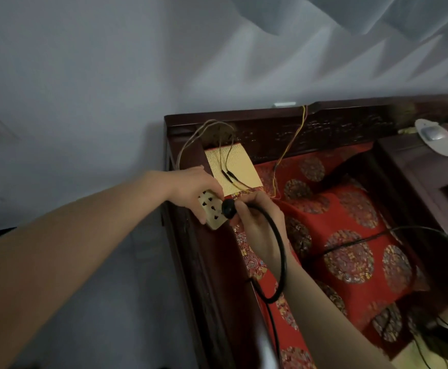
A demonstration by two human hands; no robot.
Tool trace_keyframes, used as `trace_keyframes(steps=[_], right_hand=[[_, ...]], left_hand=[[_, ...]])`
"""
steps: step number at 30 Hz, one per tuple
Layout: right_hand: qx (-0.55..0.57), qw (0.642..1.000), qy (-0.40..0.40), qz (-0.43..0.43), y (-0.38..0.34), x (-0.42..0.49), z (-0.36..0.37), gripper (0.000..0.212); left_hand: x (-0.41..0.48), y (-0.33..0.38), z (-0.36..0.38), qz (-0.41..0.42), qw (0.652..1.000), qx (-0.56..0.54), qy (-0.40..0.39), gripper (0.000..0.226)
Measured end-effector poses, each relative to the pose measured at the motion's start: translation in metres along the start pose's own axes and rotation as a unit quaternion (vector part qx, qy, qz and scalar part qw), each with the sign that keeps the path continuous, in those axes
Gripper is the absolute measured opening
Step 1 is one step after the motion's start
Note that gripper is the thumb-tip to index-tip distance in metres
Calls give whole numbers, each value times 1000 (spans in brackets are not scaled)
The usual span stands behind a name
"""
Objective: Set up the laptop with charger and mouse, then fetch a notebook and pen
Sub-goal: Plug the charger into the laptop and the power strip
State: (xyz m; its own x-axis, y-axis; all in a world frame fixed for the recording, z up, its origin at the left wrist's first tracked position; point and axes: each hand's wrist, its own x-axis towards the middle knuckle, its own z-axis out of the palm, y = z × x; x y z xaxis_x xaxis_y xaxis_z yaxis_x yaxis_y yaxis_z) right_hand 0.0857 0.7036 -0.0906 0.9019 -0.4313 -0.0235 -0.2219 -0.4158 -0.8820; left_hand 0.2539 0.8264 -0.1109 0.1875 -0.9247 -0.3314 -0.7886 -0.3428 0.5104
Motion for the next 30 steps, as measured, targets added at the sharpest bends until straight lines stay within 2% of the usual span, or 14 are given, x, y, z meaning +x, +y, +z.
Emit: trace_keyframes(steps=[3, 7, 12, 16, 20, 30], right_hand=[[-57, 998, -19, -18, -1, 6, -3, 11], [-106, 990, -86, -38, -1, 13, -9, 10], [-103, 986, -119, -56, 4, 17, -12, 10], [-33, 989, -145, -27, 14, 22, -19, 7], [29, 986, -162, -9, 16, 25, -19, 8], [-73, 970, -216, -86, 10, 39, -18, 6]], left_hand=[[4, -6, -6, 19, 999, 15, -38, 63], [5, -7, -7, 35, 999, 29, -30, 66], [-12, -16, -20, 35, 992, 108, 55, 81], [-23, -36, -20, 11, 994, 63, 86, 65], [-16, -36, -20, 14, 996, 34, 86, 62], [-12, -38, -23, 13, 997, -9, 81, 62]])
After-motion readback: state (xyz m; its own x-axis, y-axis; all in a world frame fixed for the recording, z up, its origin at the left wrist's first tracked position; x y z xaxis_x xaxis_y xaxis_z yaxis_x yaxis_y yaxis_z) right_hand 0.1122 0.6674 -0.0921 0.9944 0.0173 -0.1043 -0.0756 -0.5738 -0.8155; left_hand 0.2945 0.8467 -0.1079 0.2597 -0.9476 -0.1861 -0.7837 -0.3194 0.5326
